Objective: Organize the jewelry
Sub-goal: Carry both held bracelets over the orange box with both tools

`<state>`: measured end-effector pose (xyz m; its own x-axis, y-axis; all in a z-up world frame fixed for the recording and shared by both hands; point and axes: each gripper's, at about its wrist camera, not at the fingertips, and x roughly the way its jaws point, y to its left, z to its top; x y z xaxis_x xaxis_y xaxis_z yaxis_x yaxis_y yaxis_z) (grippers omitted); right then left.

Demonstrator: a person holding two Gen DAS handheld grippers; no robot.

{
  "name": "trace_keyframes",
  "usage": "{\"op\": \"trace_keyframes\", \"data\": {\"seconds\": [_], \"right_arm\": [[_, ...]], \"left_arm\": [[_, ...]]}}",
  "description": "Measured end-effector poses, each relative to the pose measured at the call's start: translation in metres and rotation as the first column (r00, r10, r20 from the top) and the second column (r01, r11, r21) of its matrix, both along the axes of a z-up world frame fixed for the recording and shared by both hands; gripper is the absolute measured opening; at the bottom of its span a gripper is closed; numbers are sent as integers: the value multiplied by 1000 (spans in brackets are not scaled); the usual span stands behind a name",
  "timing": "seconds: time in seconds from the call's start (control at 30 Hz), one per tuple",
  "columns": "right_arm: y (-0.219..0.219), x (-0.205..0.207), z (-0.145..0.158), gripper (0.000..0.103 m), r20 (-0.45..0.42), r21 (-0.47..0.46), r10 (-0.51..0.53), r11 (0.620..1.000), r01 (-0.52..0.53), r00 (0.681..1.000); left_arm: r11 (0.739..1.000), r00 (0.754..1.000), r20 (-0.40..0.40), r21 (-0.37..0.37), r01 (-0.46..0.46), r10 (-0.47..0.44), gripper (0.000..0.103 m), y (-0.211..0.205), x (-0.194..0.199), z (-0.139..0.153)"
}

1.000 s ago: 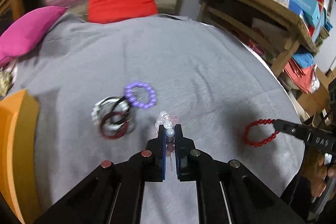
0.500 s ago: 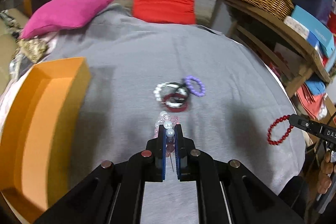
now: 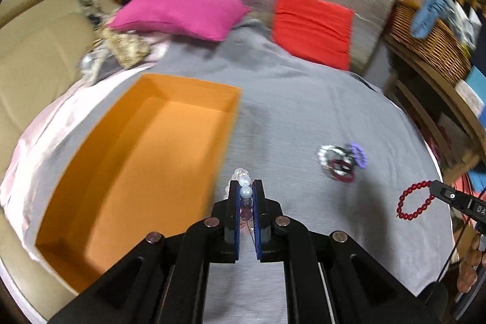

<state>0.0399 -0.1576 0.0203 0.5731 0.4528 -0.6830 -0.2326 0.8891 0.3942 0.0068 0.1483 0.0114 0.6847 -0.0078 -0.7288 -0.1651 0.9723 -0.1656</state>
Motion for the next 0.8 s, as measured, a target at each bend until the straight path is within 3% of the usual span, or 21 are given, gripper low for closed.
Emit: {"op": "trace_keyframes", "data": {"seconds": [0.47,0.8], "right_arm": [[147,27,37,10,58,-2,237,971,-237,970],[258,54,27,10,23,-14,366,931,-366,930]], "left_arm": [[979,978,-53,-3,-203,203,8,85,-20,-21],[963,957,-109,-8,-270,267,8,113,-20,-44]]}}
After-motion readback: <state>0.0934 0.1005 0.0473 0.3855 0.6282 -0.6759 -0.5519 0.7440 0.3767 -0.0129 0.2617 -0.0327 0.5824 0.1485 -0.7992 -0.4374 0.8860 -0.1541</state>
